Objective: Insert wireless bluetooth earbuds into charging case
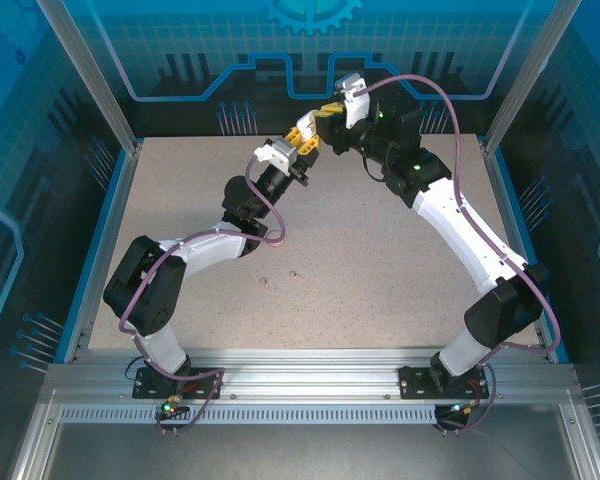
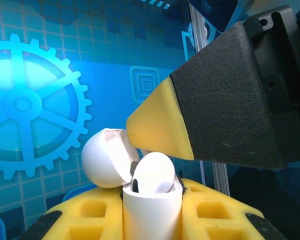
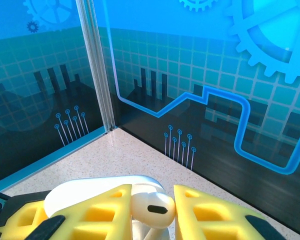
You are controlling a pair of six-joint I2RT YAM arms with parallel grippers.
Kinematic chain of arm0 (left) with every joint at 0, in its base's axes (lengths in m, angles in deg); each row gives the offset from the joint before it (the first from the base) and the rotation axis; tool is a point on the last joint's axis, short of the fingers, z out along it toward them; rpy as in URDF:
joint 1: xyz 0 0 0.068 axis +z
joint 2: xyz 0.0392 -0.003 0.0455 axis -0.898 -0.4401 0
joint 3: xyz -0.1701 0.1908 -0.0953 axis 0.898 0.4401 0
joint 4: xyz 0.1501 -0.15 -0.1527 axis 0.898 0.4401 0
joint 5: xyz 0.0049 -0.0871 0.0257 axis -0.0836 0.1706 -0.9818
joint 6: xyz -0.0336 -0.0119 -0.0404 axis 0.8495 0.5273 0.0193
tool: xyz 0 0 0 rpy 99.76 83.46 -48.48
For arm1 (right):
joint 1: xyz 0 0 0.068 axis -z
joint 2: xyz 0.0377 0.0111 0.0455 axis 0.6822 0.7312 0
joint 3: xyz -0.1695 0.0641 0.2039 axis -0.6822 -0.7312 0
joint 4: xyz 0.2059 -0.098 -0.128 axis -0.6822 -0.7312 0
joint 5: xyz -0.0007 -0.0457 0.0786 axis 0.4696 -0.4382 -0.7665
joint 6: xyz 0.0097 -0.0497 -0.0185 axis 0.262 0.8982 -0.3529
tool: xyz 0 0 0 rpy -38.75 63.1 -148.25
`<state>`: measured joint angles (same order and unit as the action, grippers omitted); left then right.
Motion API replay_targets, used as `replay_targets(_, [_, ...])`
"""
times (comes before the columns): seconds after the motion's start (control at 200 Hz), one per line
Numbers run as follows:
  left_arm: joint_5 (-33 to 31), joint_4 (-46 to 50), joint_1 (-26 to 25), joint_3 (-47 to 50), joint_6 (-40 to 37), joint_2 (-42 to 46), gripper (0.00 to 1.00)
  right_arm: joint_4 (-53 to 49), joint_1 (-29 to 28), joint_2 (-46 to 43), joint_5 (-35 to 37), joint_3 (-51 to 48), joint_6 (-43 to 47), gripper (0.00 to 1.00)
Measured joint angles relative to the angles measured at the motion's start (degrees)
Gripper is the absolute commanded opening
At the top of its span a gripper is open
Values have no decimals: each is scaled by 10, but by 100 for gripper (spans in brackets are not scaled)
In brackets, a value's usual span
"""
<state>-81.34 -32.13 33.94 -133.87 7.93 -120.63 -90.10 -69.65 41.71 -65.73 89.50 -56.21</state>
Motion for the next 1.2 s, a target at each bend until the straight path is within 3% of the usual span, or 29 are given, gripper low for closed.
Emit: replay_targets(1.201, [8, 20, 1, 0, 3, 0, 0, 57, -3, -15, 18, -55, 35, 21])
